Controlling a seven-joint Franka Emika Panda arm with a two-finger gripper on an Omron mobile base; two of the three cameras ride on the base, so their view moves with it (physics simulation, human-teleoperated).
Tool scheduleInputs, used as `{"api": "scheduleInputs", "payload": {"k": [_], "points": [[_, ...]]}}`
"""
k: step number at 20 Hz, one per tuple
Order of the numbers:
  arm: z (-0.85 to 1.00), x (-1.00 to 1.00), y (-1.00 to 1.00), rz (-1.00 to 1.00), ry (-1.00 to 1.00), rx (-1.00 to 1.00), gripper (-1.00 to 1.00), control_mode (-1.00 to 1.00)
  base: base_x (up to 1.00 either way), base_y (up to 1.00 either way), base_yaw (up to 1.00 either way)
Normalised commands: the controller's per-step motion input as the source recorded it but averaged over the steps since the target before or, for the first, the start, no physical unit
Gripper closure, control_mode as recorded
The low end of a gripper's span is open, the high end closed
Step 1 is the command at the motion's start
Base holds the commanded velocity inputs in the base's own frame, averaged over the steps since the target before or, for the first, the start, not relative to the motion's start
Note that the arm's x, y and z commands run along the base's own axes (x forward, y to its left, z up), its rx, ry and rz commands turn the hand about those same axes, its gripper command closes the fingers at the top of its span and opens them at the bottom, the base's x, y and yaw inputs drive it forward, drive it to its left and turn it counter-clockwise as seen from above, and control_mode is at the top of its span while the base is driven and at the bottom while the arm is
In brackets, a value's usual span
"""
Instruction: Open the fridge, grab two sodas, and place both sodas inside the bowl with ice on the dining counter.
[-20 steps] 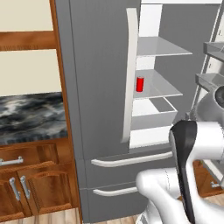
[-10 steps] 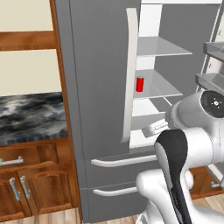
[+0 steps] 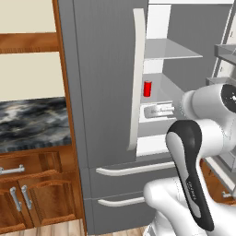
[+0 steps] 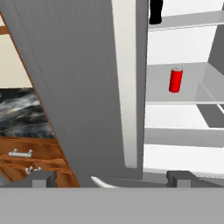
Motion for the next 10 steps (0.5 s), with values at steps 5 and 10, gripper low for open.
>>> {"api": "scheduleInputs", "payload": {"k": [5, 10], "points": [[0.24, 0.48, -0.08, -0.12, 0.14, 0.01, -1.0, -1.0, 0.0, 0.0, 0.0], [0.1, 0.66, 0.0, -0.11, 0.17, 0.0, -1.0, -1.0, 0.0, 0.0, 0.0]]}}
